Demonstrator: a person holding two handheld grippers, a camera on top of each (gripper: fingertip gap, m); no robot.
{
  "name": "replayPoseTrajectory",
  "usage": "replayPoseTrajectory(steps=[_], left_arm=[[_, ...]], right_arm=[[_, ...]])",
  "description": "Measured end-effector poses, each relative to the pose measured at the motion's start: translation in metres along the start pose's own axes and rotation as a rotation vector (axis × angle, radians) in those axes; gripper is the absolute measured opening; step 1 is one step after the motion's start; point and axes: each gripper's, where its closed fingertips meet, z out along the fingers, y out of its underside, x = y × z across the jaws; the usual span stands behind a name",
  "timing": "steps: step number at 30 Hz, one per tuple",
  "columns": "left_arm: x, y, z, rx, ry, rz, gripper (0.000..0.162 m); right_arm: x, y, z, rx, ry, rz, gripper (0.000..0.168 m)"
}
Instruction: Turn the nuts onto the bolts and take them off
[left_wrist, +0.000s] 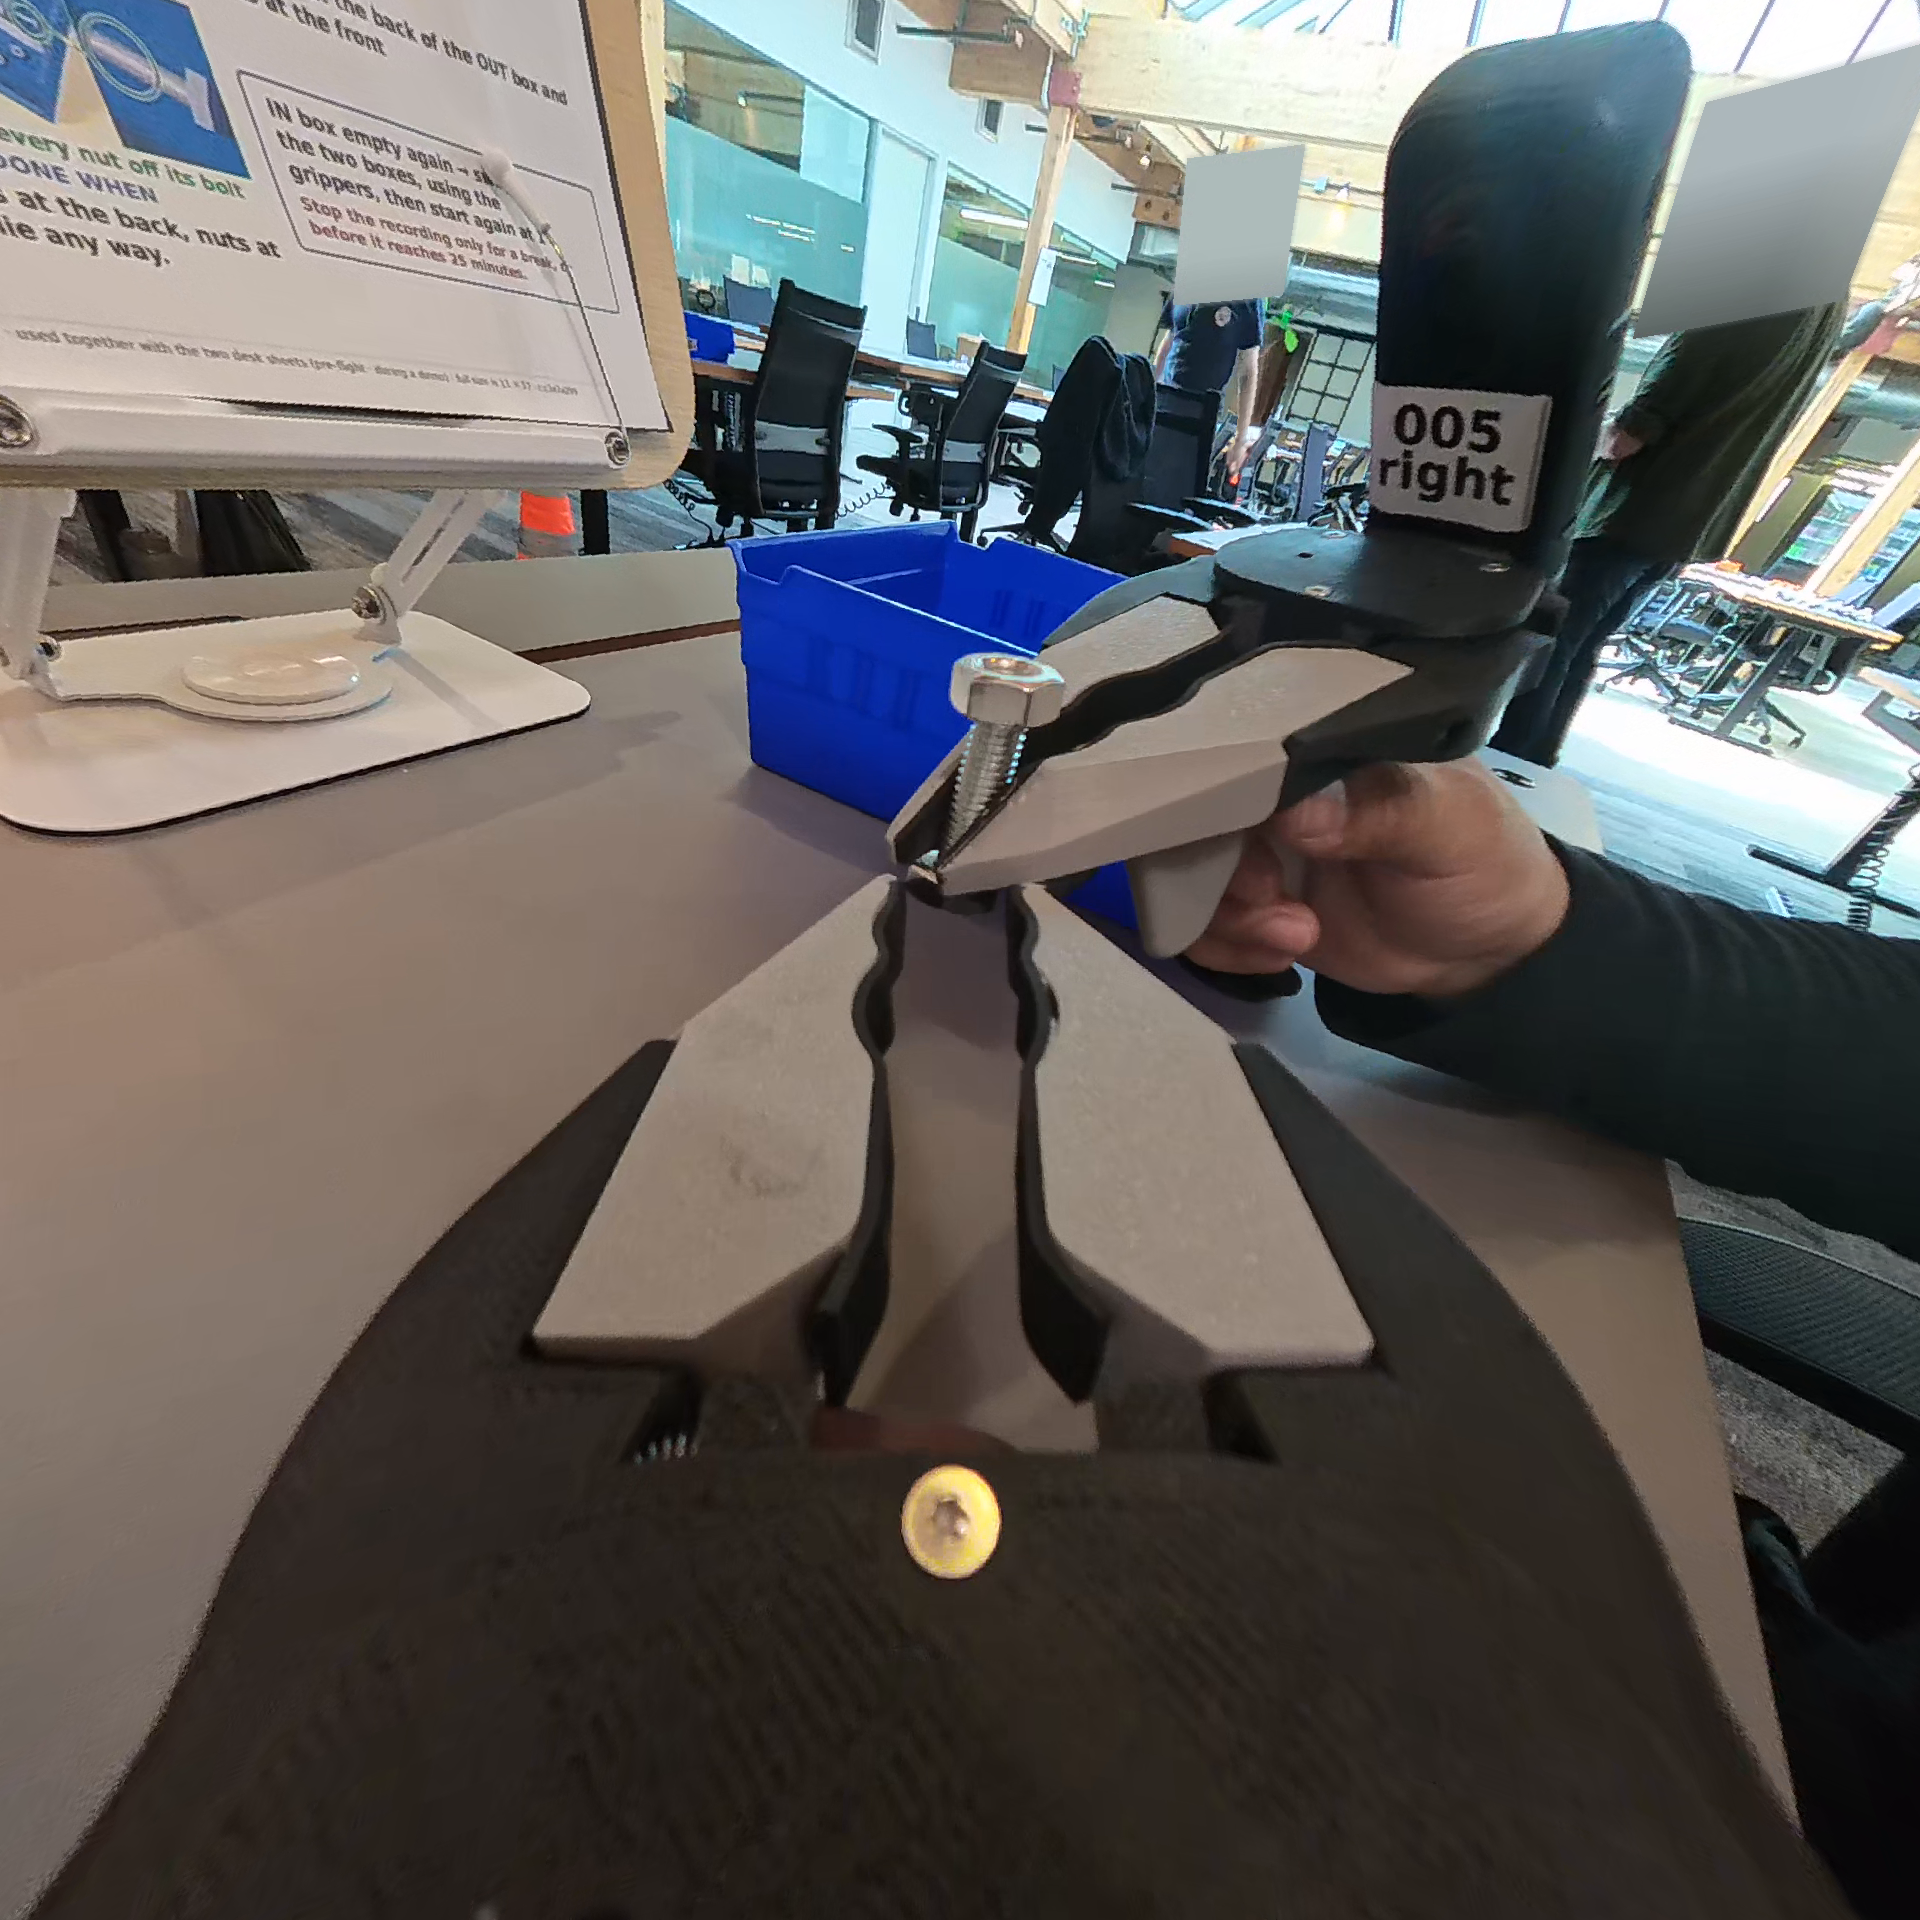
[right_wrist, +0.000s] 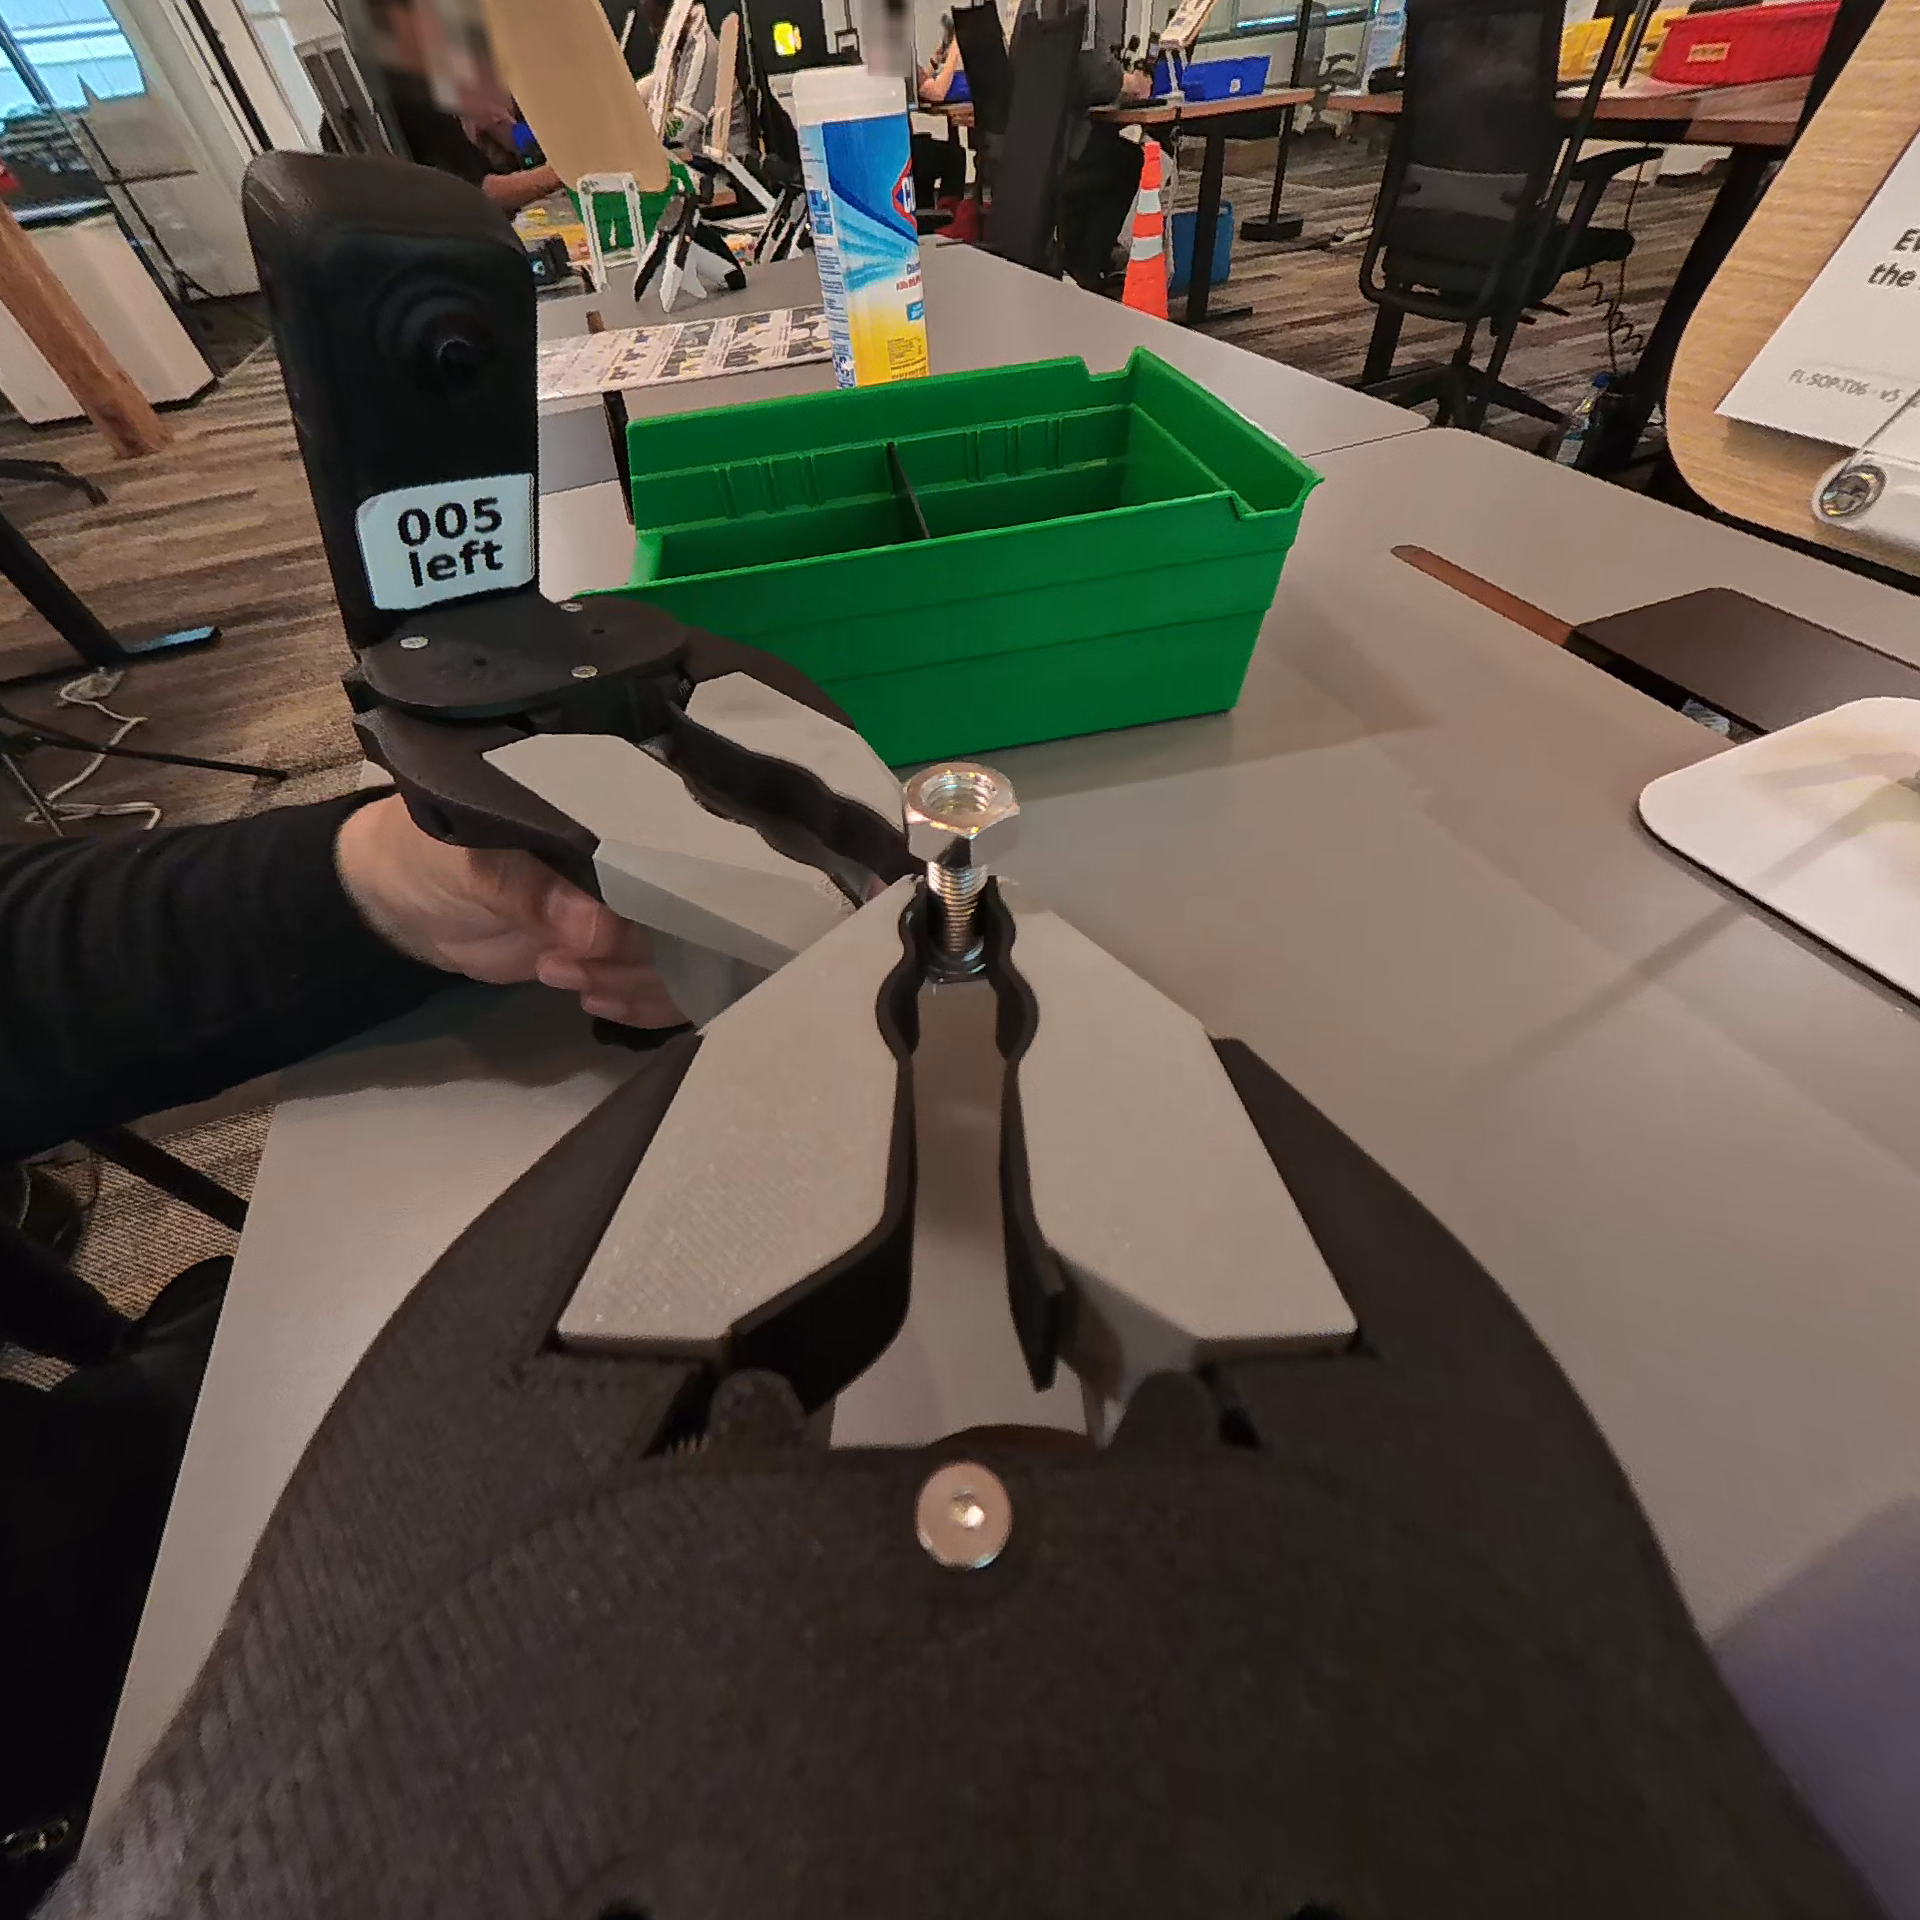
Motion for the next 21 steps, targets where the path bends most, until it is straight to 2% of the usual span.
replayPoseTrajectory(steps=[21], left_arm=[[-0.0013, -0.0009, -0.0001, 0.015, -0.026, 0.029, 0.016]], right_arm=[[-0.0002, -0.0005, 0.0013, 0.009, -0.005, 0.048, 0.006]])
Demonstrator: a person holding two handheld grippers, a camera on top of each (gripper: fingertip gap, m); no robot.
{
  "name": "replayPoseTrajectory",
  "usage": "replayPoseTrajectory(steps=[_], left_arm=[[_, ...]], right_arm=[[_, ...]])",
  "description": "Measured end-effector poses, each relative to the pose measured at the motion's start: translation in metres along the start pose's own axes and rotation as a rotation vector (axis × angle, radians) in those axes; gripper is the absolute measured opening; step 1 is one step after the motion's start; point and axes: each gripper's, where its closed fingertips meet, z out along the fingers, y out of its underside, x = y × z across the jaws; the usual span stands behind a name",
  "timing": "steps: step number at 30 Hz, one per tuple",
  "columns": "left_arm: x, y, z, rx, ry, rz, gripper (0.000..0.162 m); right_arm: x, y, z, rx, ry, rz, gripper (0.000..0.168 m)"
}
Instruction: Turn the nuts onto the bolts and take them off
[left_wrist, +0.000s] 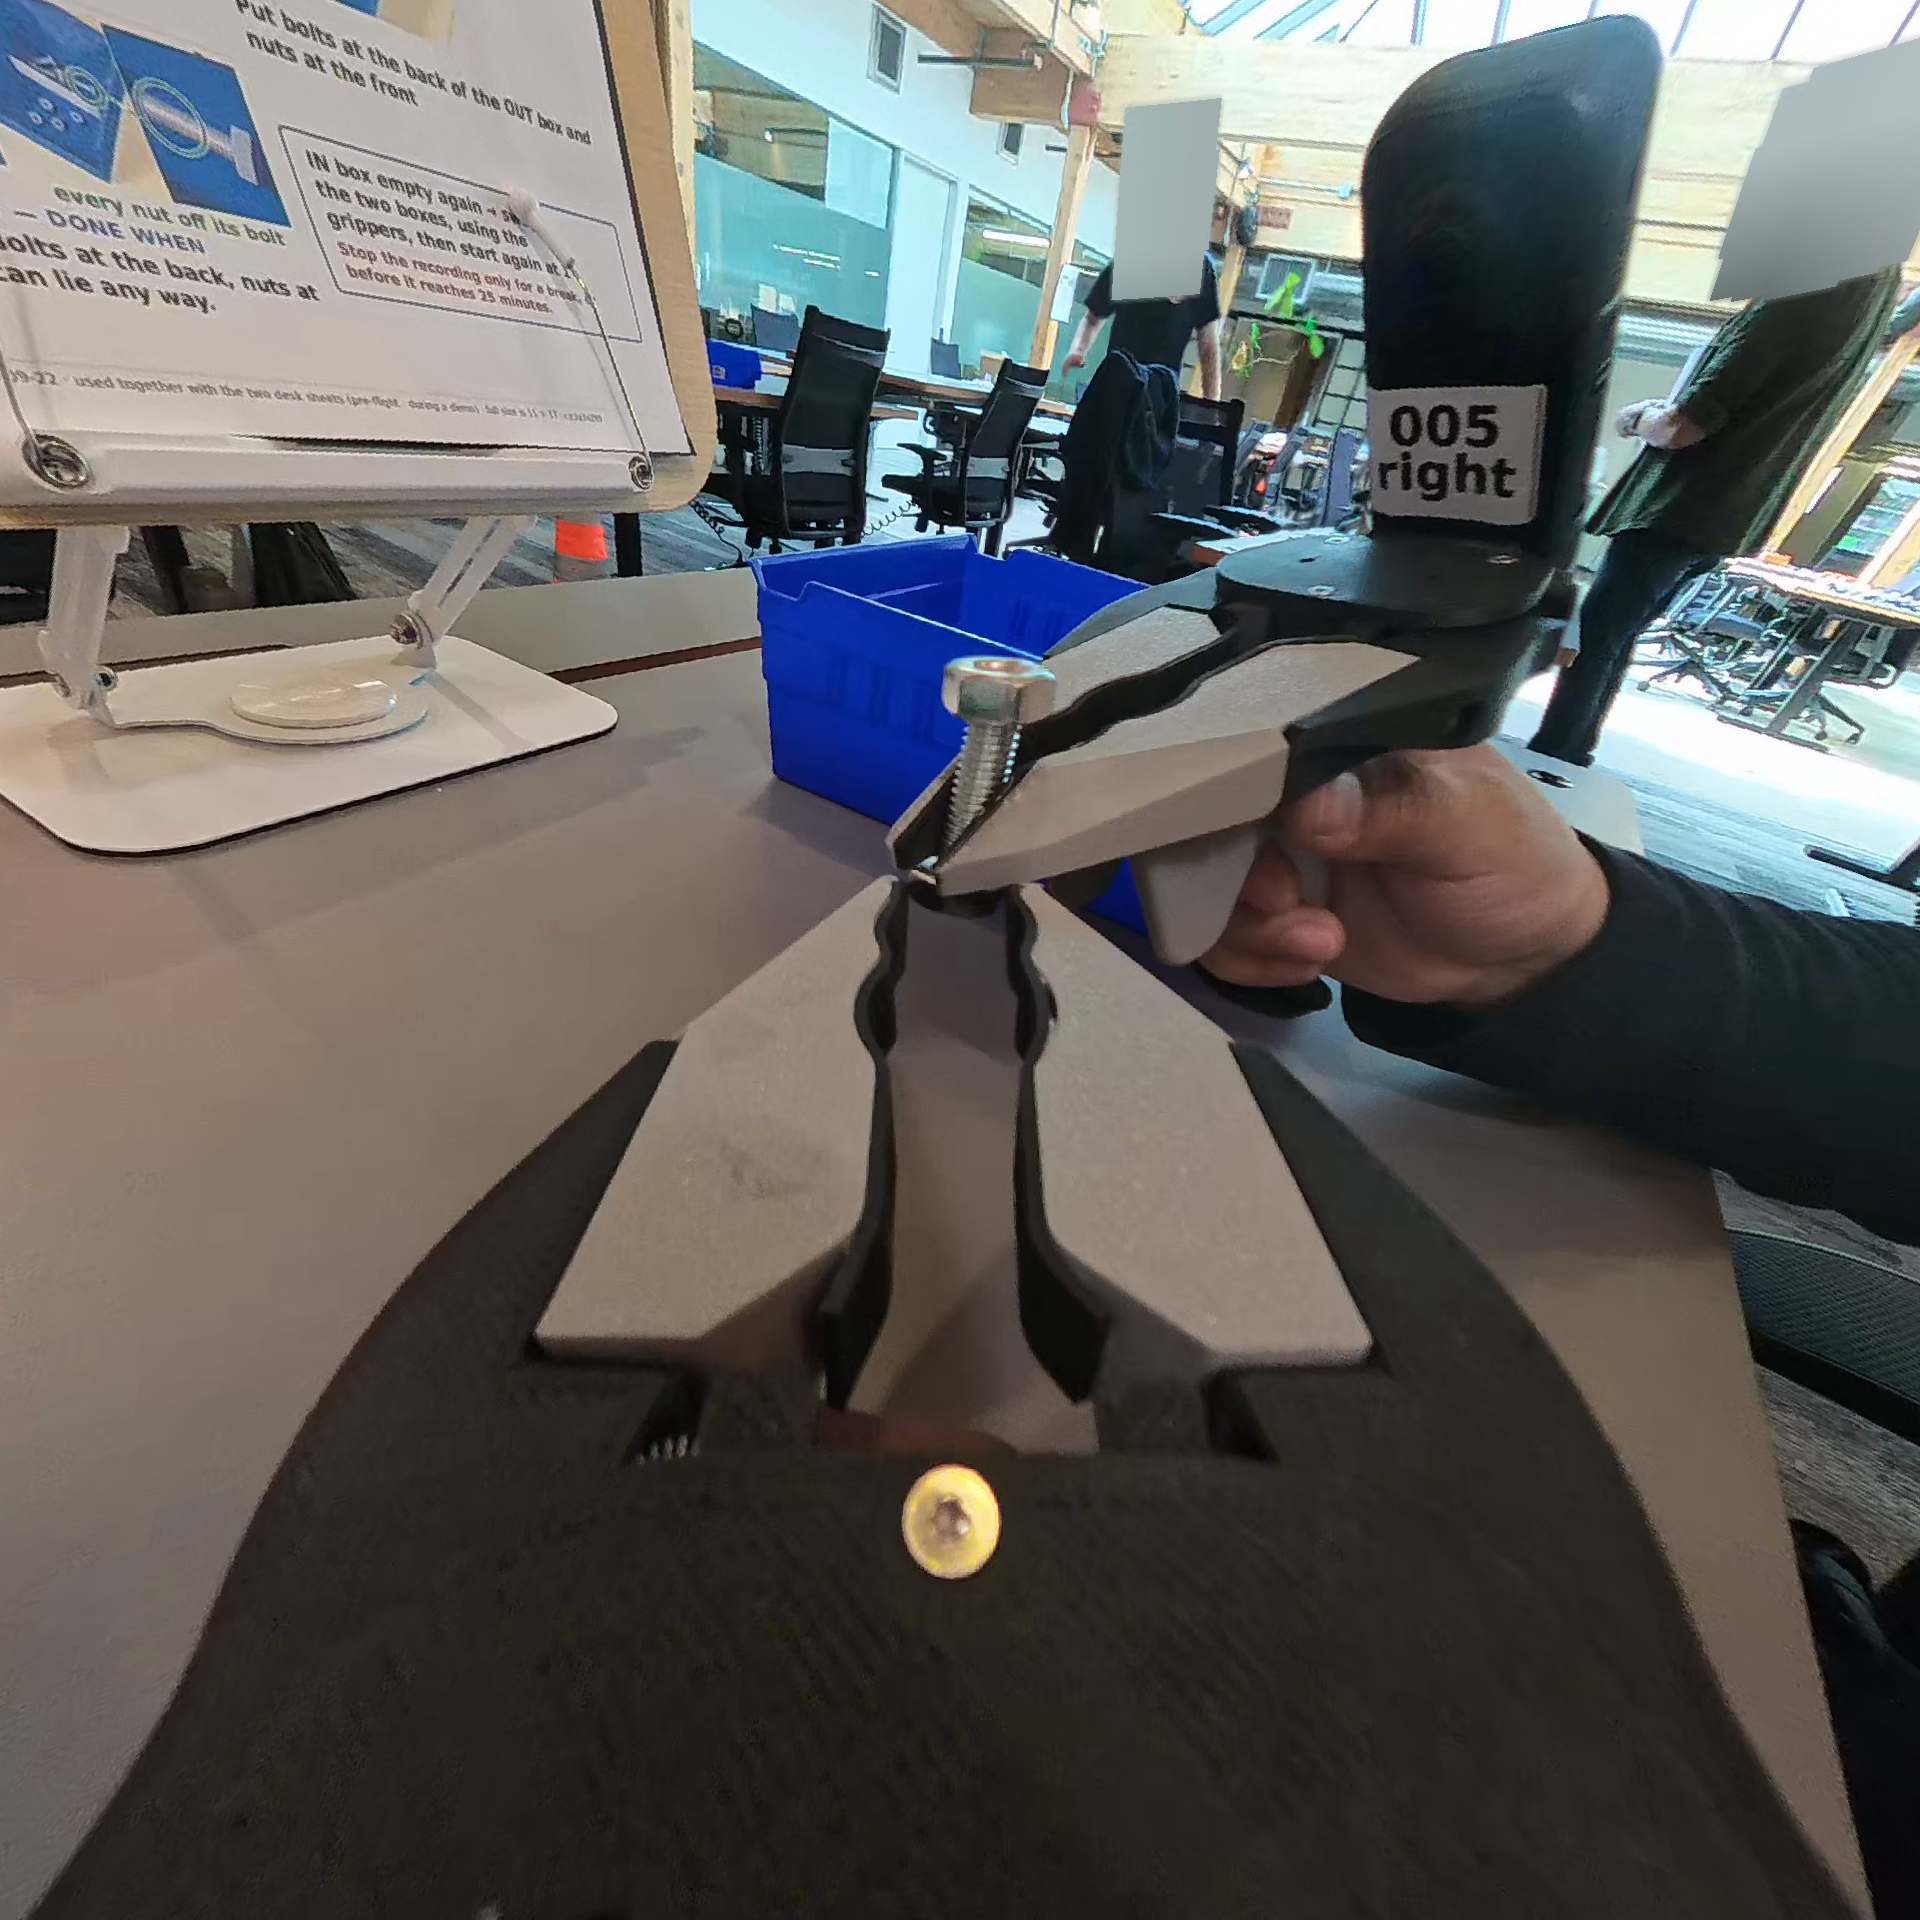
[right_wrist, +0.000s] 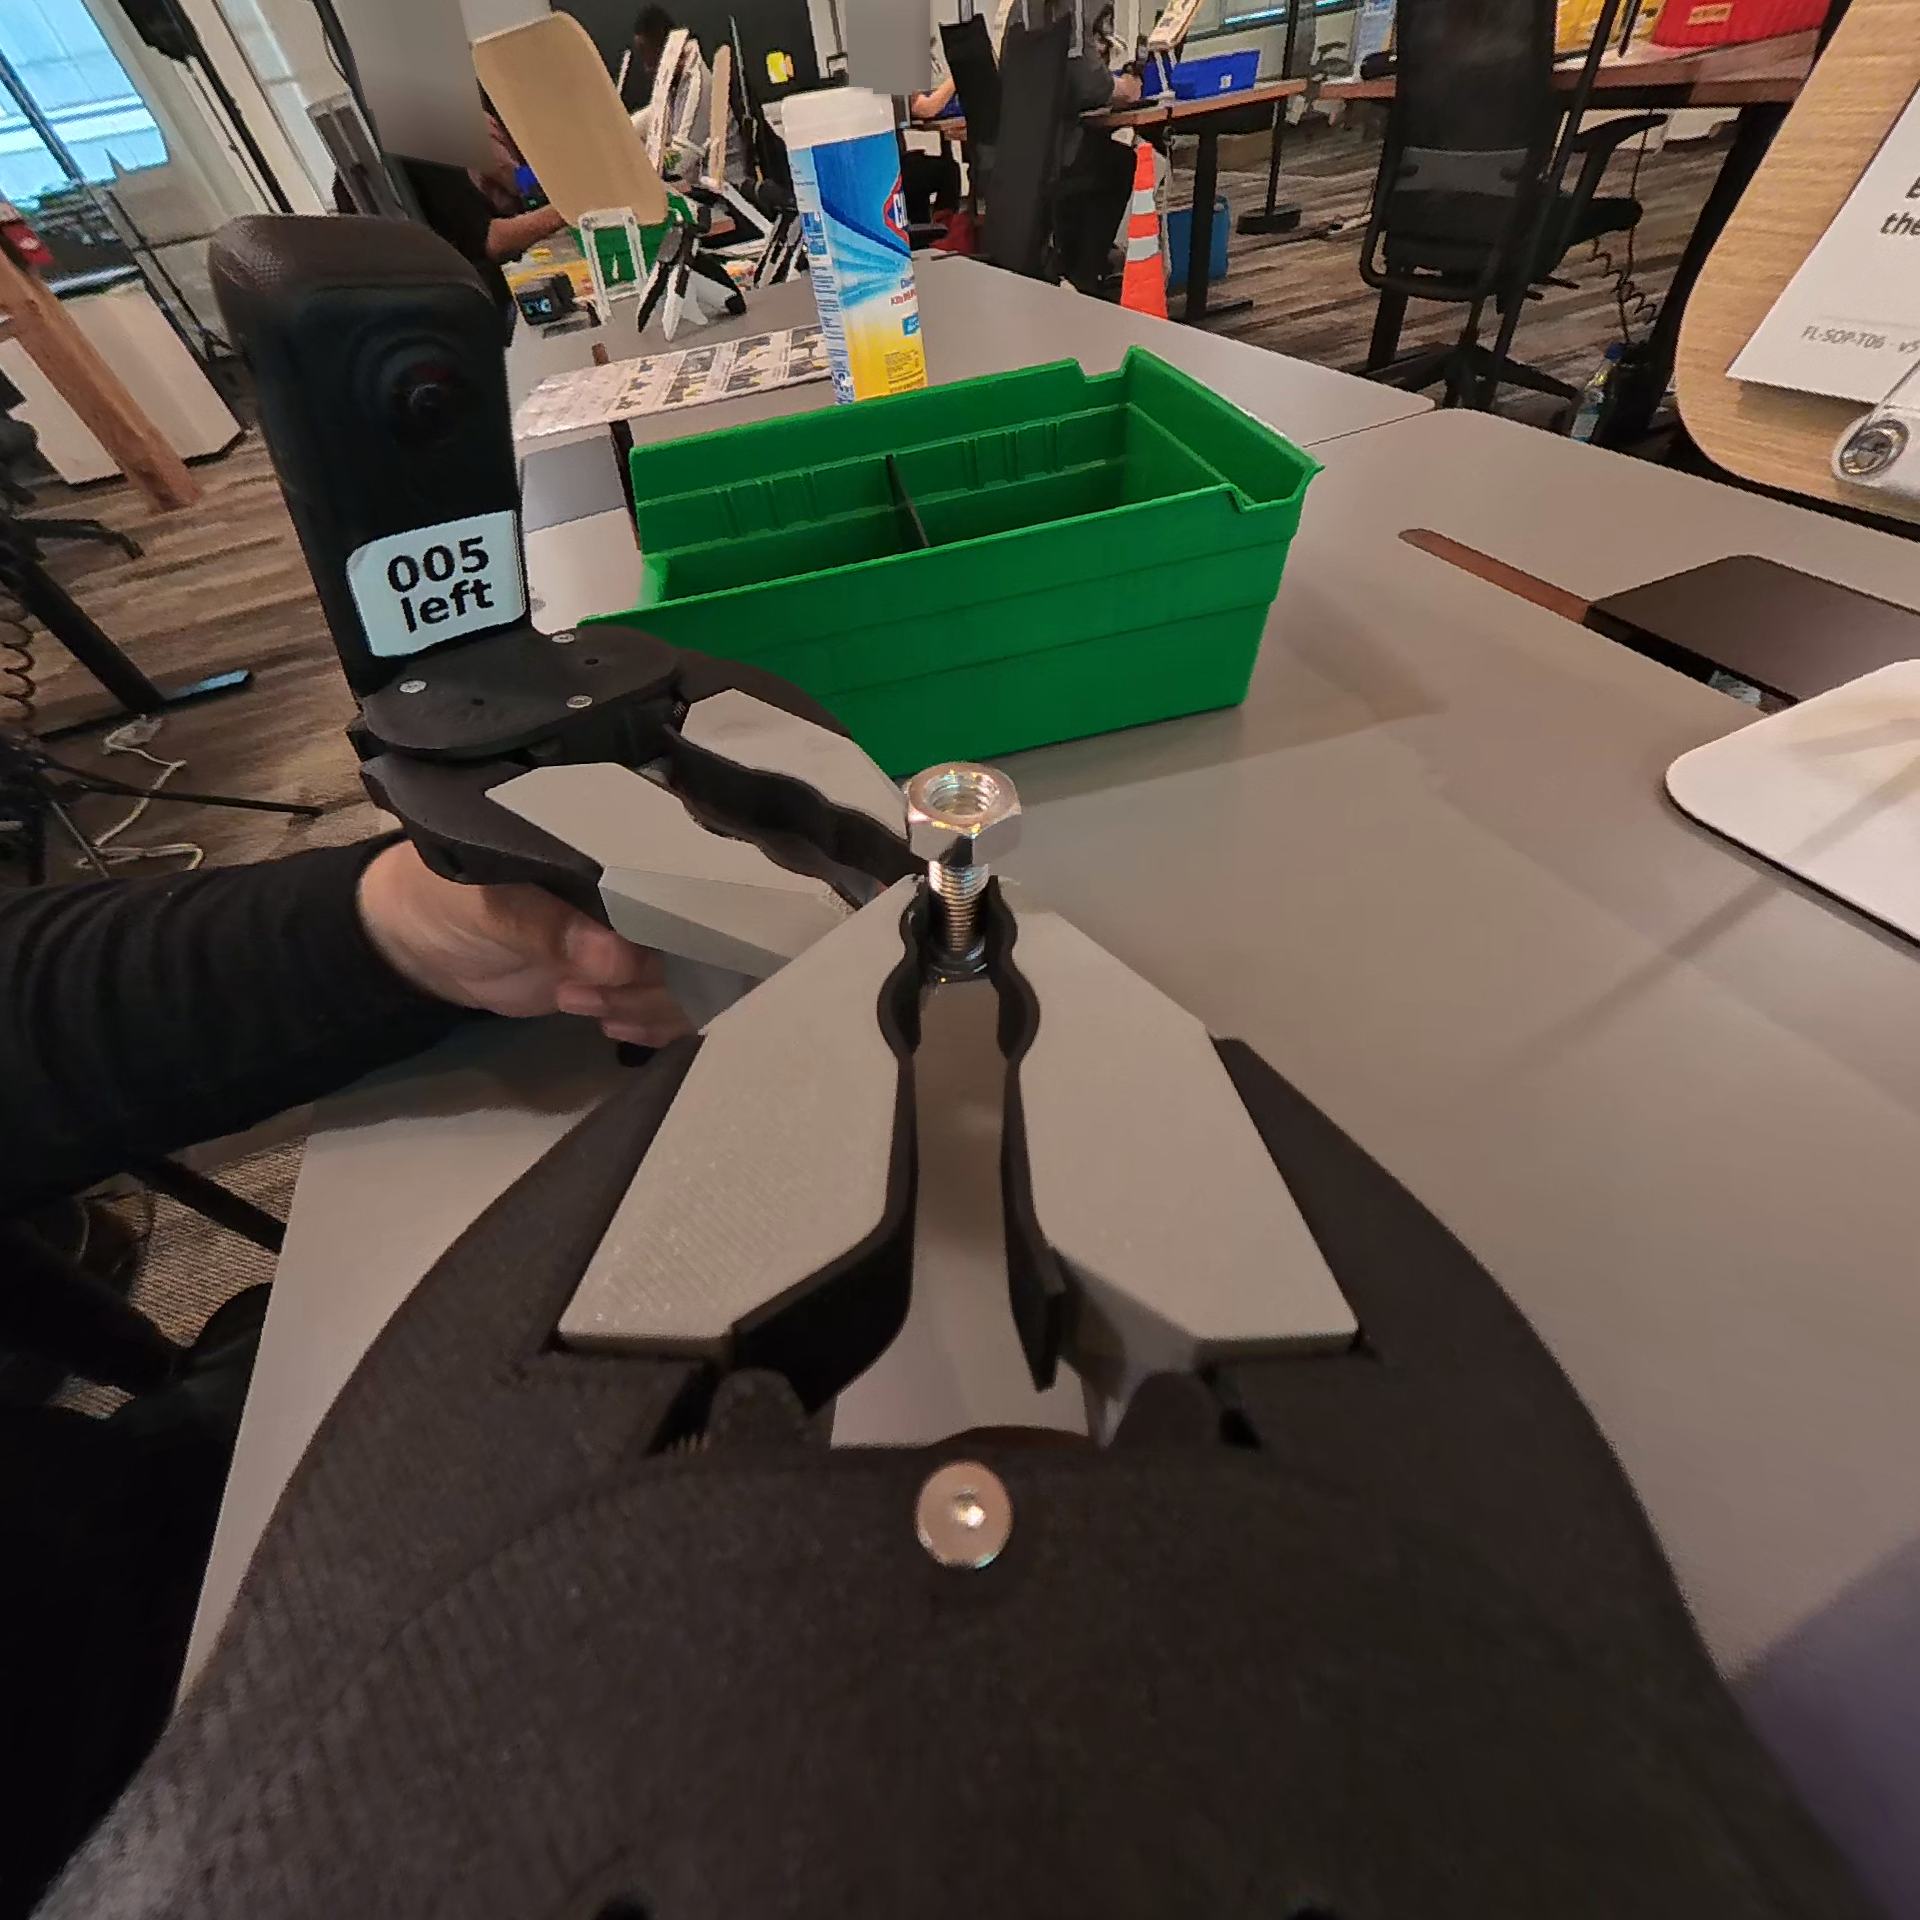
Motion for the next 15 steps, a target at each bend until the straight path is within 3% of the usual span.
replayPoseTrajectory(steps=[15], left_arm=[[0.0026, -0.0009, -0.0008, 0.035, 0.057, -0.104, 0.015]], right_arm=[[-0.0016, -0.0021, -0.0008, 0.004, 0.006, -0.018, 0.006]])
